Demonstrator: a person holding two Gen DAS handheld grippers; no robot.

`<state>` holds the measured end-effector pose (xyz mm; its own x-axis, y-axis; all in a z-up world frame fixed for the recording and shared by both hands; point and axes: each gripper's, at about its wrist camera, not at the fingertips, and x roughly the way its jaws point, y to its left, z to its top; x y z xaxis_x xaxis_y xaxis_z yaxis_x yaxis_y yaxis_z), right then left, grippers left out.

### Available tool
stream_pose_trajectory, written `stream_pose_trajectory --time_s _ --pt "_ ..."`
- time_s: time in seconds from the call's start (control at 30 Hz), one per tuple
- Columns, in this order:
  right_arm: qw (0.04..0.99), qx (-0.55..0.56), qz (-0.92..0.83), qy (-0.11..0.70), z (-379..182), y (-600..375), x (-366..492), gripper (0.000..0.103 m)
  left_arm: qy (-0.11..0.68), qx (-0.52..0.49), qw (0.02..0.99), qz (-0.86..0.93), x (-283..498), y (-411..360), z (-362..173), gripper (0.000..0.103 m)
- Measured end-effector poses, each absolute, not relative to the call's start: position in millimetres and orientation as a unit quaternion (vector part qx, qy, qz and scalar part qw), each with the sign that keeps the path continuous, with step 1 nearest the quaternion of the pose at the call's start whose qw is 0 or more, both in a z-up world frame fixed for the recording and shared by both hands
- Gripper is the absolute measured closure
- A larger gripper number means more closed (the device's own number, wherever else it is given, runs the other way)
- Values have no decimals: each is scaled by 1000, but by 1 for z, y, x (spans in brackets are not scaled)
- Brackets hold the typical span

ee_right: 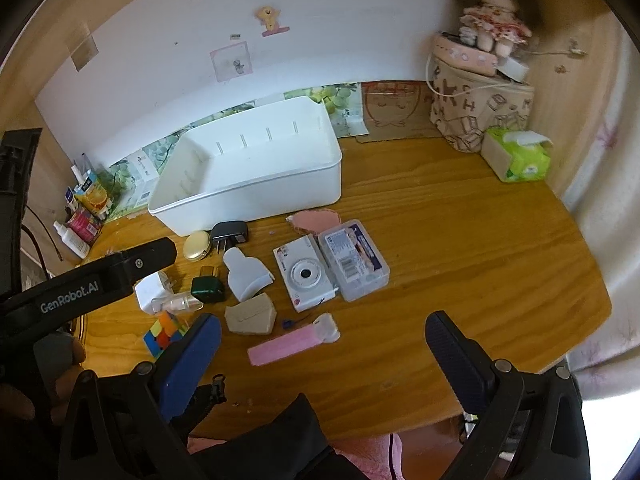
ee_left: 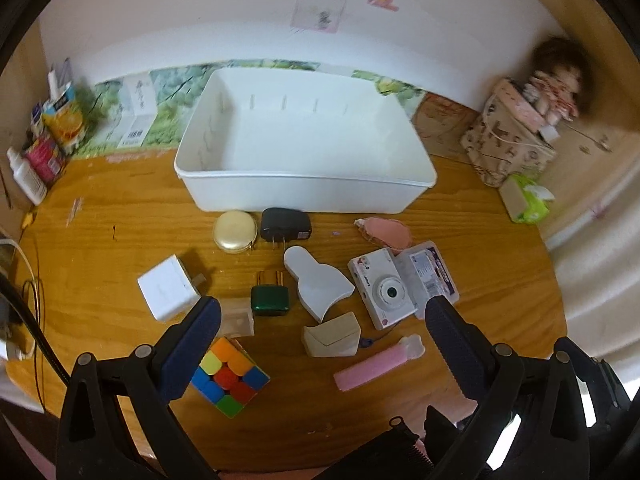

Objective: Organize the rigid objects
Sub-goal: 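Grasp the clear toothbrush box with the right tool while the left tool grasps the beige case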

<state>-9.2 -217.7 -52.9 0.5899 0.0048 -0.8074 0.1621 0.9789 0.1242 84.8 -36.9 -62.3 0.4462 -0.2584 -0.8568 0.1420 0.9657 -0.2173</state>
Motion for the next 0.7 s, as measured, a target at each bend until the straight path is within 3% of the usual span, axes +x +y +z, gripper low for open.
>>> stream_pose_trajectory --time_s 0.7 --pt "807 44 123 576 -98 -277 84 0 623 -170 761 64 90 -67 -131 1"
